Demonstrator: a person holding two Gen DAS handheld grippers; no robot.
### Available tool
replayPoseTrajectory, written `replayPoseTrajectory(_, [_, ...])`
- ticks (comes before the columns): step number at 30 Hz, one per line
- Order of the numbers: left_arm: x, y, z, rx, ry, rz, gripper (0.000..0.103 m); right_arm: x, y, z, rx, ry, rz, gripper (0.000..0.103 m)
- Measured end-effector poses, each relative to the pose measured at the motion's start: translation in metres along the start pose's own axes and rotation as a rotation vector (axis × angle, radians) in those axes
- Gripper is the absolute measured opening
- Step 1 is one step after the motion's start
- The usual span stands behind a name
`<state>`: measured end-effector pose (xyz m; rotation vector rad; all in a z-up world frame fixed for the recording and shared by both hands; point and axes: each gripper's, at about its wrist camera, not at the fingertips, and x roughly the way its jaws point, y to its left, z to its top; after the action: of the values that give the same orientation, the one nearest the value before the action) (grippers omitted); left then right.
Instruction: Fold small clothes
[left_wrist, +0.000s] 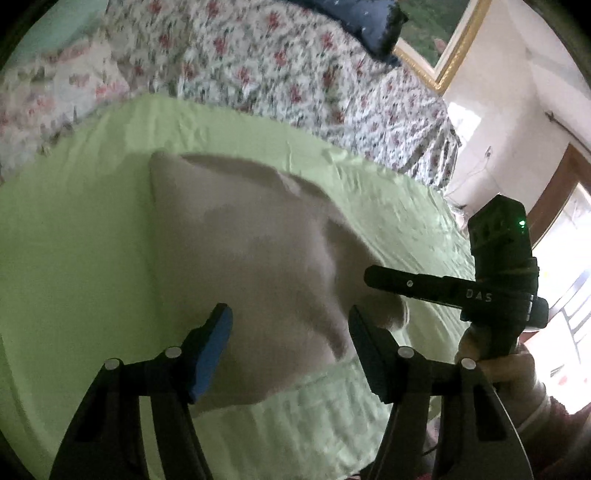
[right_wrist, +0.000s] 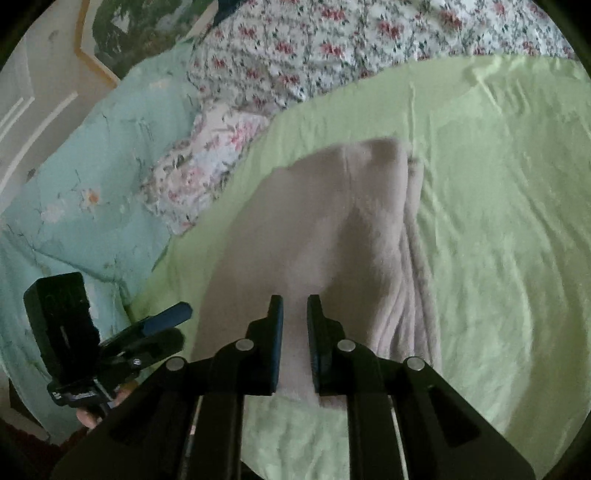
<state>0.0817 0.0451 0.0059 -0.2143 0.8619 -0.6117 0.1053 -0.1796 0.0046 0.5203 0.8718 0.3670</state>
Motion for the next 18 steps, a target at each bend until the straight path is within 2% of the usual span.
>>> replayPoseTrajectory(3, [0.008, 0.008, -0.012, -0.022, 0.015, 0.005, 0.064, 0.009, -0.003, -0.004, -0.019, 0.027, -0.010, 0.014])
replayPoseTrajectory(6, [0.022, 0.018, -0.023, -0.055, 0.043, -0.010, 0.063, 0.023, -0.025, -0.014, -0.002, 0.066, -0.143, 0.014])
replayPoseTrajectory(10, [0.033, 0.018, -0.034, -0.042, 0.062, 0.020, 0.063, 0.024, -0.058, -0.025, 0.068, 0.049, -0.134, 0.000])
replayPoseTrajectory(11, [0.034, 0.016, -0.034, -0.037, 0.061, 0.027, 0.063, 0.022, -0.061, -0.026, 0.074, 0.045, -0.133, 0.000])
replayPoseTrajectory(15, [0.023, 0.008, -0.032, -0.036, 0.055, 0.029, 0.063, 0.016, -0.051, -0.027, 0.046, 0.040, -0.167, 0.000])
replayPoseTrajectory(16, [0.019, 0.006, -0.032, -0.034, 0.051, 0.025, 0.063, 0.012, -0.047, -0.026, 0.037, 0.033, -0.169, 0.004])
replayPoseTrajectory(18, [0.012, 0.004, -0.036, -0.025, 0.047, 0.016, 0.063, 0.003, -0.034, -0.030, -0.001, 0.013, -0.170, 0.004])
